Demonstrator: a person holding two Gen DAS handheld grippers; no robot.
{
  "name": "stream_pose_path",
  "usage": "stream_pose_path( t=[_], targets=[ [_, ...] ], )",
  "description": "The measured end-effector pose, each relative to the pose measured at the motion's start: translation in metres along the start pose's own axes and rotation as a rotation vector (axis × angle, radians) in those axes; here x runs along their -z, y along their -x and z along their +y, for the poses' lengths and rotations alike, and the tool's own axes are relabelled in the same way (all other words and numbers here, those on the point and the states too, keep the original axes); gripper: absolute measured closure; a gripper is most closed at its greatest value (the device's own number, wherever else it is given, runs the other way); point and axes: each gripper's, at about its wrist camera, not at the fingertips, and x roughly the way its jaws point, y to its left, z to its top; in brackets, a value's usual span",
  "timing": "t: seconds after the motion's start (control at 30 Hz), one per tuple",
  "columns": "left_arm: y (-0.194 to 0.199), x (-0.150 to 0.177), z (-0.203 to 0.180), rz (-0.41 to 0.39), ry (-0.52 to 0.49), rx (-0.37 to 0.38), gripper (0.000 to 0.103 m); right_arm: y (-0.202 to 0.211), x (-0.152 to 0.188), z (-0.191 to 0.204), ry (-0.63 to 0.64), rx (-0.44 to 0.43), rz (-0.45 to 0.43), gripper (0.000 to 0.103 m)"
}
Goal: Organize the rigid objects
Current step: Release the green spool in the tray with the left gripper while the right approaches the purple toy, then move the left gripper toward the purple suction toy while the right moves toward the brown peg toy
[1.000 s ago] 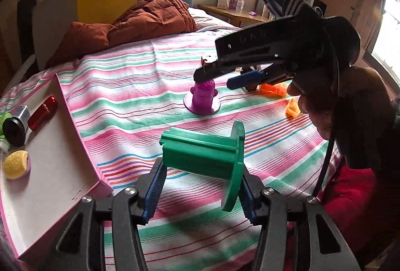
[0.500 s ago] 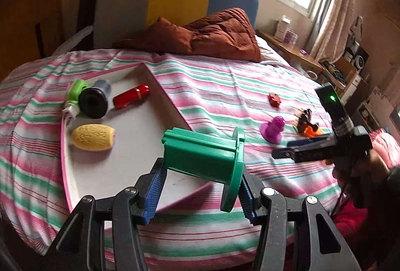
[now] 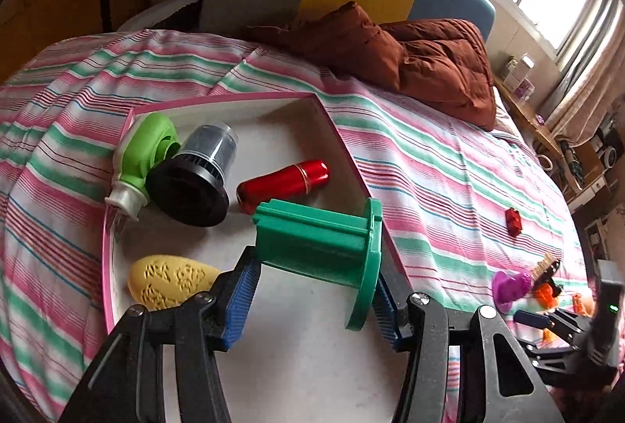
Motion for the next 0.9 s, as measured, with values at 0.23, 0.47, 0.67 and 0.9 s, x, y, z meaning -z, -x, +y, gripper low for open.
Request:
stream_pose_path(
  t=[0.23,0.47,0.67,0.9],
  targets=[
    [-0.028,-0.015,0.006,0.050,-0.010,-0.075,0.038,0.001,-0.001,0.002,-0.002,-0.002,-0.004,0.040],
    [0.009,-0.005,0.003,-0.022,-0.077,-0.092,0.027,0.002,0.000,0.005,0.008,-0.008,-0.007,0.037],
    [0.050,0.018,0.003,-0.106,-0.078,-0.092,0.027,0.003,0.001,0.013,0.026,-0.001,-0.012,0.032],
    [0.080,0.053,-0.011,-0.141,-0.119,-0.056,0.027,0.005,0.002,0.020,0.049,0.012,-0.019,0.029]
  ],
)
